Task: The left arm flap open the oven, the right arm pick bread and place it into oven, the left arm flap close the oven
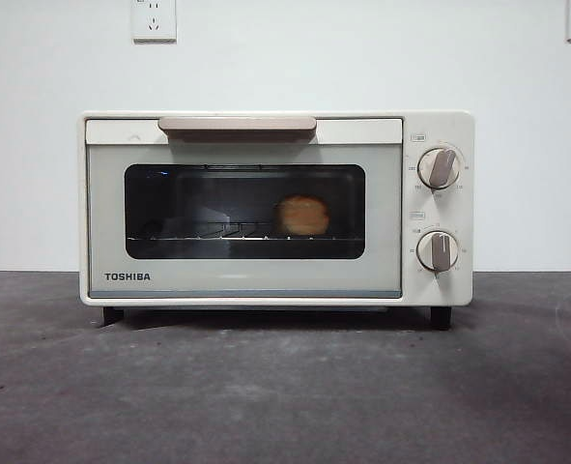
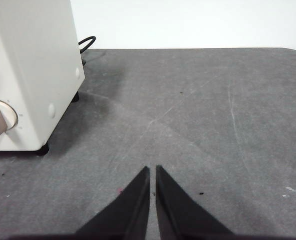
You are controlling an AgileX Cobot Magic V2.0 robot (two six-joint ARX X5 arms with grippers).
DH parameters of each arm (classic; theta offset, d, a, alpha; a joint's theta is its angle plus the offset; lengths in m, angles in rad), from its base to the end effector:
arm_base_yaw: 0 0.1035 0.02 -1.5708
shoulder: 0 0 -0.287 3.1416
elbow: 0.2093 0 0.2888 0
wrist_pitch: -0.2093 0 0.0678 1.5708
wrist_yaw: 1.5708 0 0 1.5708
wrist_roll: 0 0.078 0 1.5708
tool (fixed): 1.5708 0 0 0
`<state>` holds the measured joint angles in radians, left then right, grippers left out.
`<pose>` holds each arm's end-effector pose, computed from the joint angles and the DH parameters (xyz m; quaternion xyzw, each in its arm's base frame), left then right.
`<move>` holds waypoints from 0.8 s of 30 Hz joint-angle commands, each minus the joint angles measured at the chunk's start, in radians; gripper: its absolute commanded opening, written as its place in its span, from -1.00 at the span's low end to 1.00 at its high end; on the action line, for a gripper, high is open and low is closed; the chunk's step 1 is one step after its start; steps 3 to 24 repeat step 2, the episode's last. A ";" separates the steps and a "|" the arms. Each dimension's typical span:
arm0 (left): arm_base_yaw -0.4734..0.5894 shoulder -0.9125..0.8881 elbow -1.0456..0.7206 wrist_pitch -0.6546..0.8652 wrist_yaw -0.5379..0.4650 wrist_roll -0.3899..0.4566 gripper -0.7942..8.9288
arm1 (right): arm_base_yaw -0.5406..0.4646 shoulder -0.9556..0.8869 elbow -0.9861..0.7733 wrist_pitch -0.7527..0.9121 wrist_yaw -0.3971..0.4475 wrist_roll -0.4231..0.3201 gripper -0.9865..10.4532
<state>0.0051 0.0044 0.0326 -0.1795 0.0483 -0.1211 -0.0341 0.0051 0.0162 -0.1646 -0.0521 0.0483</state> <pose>0.1578 -0.0030 0.1507 -0.0623 0.0767 -0.0169 0.9950 0.1588 -0.0014 0.1458 0.0274 0.0768 0.0071 0.9966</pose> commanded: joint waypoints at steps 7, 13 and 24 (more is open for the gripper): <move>-0.001 -0.001 -0.021 -0.007 -0.004 0.000 -0.82 | -0.002 -0.002 -0.006 0.011 0.001 -0.009 -0.80; -0.001 -0.001 -0.021 -0.007 -0.004 0.000 -0.82 | -0.002 -0.002 -0.006 0.011 0.001 -0.009 -0.80; -0.001 -0.001 -0.021 -0.007 -0.004 0.000 -0.82 | -0.002 -0.002 -0.006 0.011 0.001 -0.009 -0.80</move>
